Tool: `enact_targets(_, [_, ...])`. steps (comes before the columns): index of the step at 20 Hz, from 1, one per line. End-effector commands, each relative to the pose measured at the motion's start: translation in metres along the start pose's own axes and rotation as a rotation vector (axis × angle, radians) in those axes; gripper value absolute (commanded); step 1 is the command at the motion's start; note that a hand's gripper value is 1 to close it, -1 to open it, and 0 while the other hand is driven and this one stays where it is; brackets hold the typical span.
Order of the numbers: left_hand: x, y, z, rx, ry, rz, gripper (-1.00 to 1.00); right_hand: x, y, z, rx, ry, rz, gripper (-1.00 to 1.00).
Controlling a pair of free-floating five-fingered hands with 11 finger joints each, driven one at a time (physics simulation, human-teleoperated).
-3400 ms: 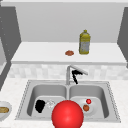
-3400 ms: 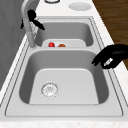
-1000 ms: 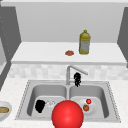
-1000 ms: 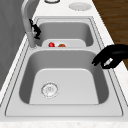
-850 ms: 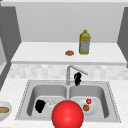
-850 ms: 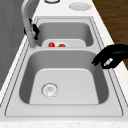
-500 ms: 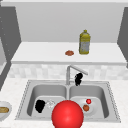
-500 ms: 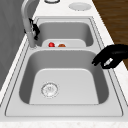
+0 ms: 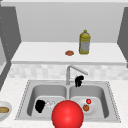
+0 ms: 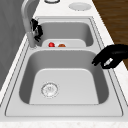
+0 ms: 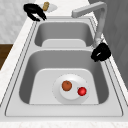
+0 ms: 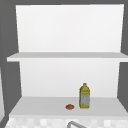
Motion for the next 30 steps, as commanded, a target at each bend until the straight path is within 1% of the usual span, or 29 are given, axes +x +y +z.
enact_targets(1, [0.0, 0.0, 0.0, 0.0, 0.0, 0.0, 0.0, 0.007, -0.007, 0.015, -0.094, 0.066, 0.017, -1.0])
enact_targets(2, [0.0, 0.0, 0.0, 0.0, 0.0, 0.0, 0.0, 0.008, -0.015, 0.022, -0.067, 0.053, 0.014, -1.0])
enact_targets(3, [0.0, 0.0, 0.0, 0.0, 0.0, 0.0, 0.0, 0.007, -0.017, 0.028, -0.059, 0.037, 0.033, -1.0])
enact_targets(5, [0.0, 0.0, 0.0, 0.0, 0.0, 0.0, 0.0, 0.011, -0.022, 0.043, -0.036, 0.024, 0.041, -1.0])
enact_targets(7, [0.0, 0.0, 0.0, 0.0, 0.0, 0.0, 0.0, 0.015, -0.028, 0.051, -0.037, 0.026, 0.049, -1.0])
enact_targets(12, [0.0, 0.0, 0.0, 0.0, 0.0, 0.0, 0.0, 0.013, -0.041, 0.074, -0.05, 0.039, 0.077, -1.0])
enact_targets(16, [0.0, 0.0, 0.0, 0.0, 0.0, 0.0, 0.0, 0.014, -0.052, 0.089, -0.066, 0.094, 0.108, -1.0])
enact_targets(19, [0.0, 0.0, 0.0, 0.0, 0.0, 0.0, 0.0, 0.017, -0.06, 0.098, -0.081, 0.108, 0.129, -1.0])
enact_targets(25, [0.0, 0.0, 0.0, 0.0, 0.0, 0.0, 0.0, 0.035, -0.069, 0.105, -0.092, 0.087, 0.179, -1.0])
enact_targets(30, [0.0, 0.0, 0.0, 0.0, 0.0, 0.0, 0.0, 0.048, -0.06, 0.108, -0.117, 0.057, 0.205, -1.0])
